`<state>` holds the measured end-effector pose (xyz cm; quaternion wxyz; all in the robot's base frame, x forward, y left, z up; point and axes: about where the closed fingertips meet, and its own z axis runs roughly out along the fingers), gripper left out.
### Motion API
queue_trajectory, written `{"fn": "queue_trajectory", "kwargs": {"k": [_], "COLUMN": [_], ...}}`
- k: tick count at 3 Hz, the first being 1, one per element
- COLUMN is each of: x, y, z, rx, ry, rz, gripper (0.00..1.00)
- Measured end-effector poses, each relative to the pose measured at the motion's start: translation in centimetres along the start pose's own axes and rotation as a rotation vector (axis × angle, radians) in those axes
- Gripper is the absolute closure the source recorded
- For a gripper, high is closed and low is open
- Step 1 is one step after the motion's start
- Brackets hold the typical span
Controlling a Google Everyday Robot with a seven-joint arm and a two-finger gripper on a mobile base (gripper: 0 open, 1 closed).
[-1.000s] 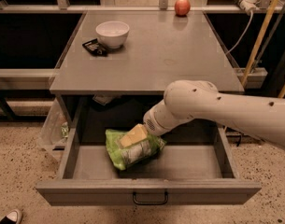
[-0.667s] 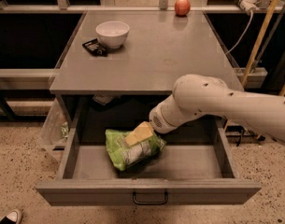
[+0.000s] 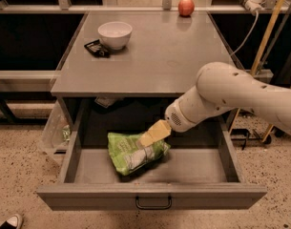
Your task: Place green rice chip bag into top drawer
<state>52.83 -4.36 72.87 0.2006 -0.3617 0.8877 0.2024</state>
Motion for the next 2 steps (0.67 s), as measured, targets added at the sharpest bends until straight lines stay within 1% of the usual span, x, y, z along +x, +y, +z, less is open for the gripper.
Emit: {"fn": "queue_trajectory", "kwargs": {"k": [1, 2], "x": [1.36, 1.45], "y": [0.44, 0.55], "z": [-4.86, -4.86], "rx": [-0.039, -0.042], "ry": [0.027, 0.031], "rz": [-0.015, -0.016], "gripper": [0.0, 0.0]}}
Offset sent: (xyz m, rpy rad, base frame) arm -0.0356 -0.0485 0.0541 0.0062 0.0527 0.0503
